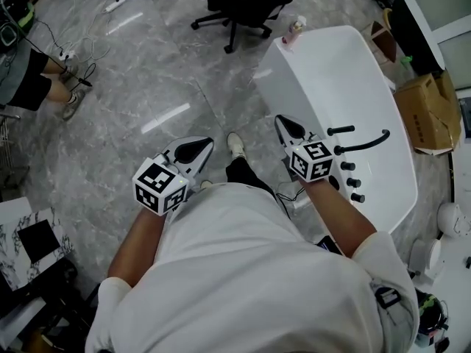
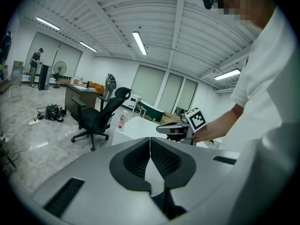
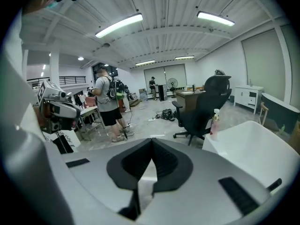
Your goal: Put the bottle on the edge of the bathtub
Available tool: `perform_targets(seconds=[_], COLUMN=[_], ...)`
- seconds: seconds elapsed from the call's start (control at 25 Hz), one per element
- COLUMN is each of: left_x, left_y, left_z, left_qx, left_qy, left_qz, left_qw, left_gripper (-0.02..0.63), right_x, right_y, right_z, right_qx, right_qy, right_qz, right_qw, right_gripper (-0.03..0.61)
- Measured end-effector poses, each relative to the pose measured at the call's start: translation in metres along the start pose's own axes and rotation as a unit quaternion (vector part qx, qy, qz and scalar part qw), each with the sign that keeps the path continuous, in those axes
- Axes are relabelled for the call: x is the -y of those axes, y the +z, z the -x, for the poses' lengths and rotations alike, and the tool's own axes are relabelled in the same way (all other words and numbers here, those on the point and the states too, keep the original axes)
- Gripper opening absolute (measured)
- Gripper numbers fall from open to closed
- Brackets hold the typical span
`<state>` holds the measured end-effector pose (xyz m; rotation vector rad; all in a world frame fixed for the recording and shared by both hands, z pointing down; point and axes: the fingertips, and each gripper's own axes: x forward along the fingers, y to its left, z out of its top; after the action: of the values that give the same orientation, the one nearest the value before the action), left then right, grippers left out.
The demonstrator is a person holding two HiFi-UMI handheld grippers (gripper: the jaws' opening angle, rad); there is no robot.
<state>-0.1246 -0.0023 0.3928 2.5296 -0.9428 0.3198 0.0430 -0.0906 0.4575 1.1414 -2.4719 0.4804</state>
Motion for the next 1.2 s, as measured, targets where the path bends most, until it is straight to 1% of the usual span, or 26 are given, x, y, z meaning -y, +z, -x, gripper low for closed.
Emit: perform_targets(seconds=[0.24, 0.56, 0.88, 1.2], left_x=[0.000, -0.001, -0.001, 0.000], left_y=[-0.010, -0.020, -0.024, -0.026], left_z=[0.018, 0.035, 0.046, 0.046], left_qx=[0.004, 0.010, 0.016, 0.016], left_qy=[0.013, 0.026, 0.034, 0.036], left_qz=[0.007, 0.012, 0.014, 0.016], left_qw=[0.9999, 0.9995, 0.9992, 0.9991], left_gripper=[0.018, 0.018, 0.018, 0.018], right_x=[-0.042, -0.074, -0.090, -0.094], right_y=[0.003, -0.009, -0.004, -0.004], right_z=[0.017, 0.015, 0.014, 0.015], right_qx=[0.005, -0.006, -0.003, -0.005], right_qy=[0.034, 0.066, 0.080, 0.086], right_qz=[0.003, 0.020, 0.025, 0.029], right_qw=[0.999, 0.998, 0.996, 0.996], right_gripper=[0.009, 0.008, 0.008, 0.008])
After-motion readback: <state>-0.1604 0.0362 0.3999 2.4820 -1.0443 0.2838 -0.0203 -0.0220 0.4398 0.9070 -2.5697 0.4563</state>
